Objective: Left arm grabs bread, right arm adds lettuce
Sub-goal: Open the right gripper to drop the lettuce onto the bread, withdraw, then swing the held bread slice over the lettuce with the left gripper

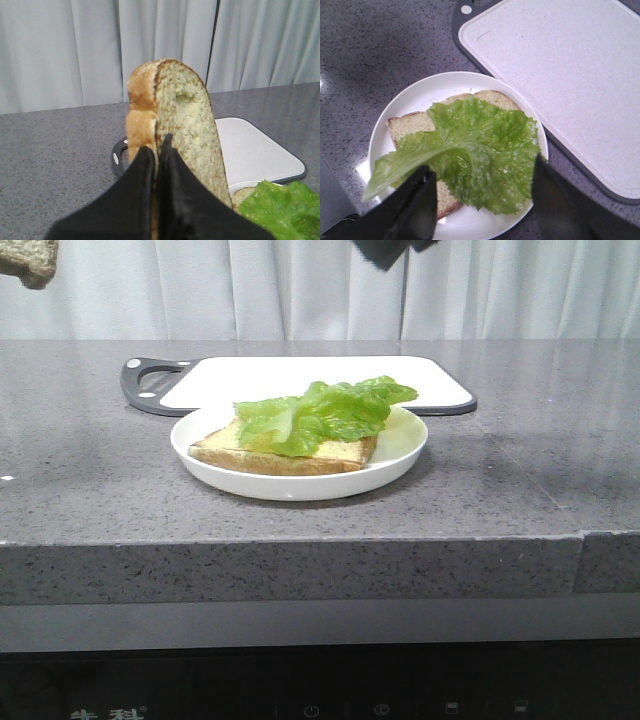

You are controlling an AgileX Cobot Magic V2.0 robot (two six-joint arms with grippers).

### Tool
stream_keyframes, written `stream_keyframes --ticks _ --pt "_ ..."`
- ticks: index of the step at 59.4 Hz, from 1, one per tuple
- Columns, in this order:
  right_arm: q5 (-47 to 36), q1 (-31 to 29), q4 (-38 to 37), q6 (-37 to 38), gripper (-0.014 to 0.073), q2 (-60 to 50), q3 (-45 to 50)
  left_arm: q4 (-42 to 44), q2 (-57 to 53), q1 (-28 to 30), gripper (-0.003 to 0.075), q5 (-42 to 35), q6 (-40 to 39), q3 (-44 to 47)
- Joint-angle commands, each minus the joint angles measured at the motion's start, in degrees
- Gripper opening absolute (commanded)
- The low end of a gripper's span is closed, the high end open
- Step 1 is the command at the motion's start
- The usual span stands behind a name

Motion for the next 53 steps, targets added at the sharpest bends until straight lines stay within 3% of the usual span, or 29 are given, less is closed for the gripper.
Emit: stream_keyframes --ticks 1,6,9,17,30,39,45,53 --pt "-2.2 -0.5 0.5 0.5 0.0201 -3.6 -0.7 -0.1 -0.3 0.4 -0.0021 -4.8 -0.5 -1.7" --pt "-2.8 -0.5 0.5 0.5 -0.0007 -5.3 0.7 -0.1 -0.3 0.4 -0.0021 -4.8 -0.5 -1.7" --pt "-3.3 -0.5 0.5 0.5 -0.0077 -6.6 1.7 -0.3 -0.3 0.4 -0.0020 -4.6 -0.5 -1.7" --pt "-8.3 -0.5 0.5 0.6 -0.0053 -12.0 7.0 -2.3 -0.3 0.4 -0.0020 -2.5 -0.5 -2.3" --pt "-27.6 -0.5 0.5 0.9 -0.0053 -27.3 23.6 -6.9 5.0 0.4 -0.0020 8.3 -0.5 -7.8" --pt "-34.5 -0.5 1.6 0.9 -0.0053 -38.0 32.1 -12.1 13.0 0.4 -0.0020 17.6 0.5 -14.7" --pt "-34.2 -0.5 2.2 0.9 -0.0053 -43.8 36.0 -21.6 19.2 0.4 -0.0020 22.0 8.8 -19.7" --pt "-33.3 -0.5 2.4 0.9 -0.0053 -49.7 40.1 -47.0 27.6 0.7 -0.0020 31.2 26.6 -27.2"
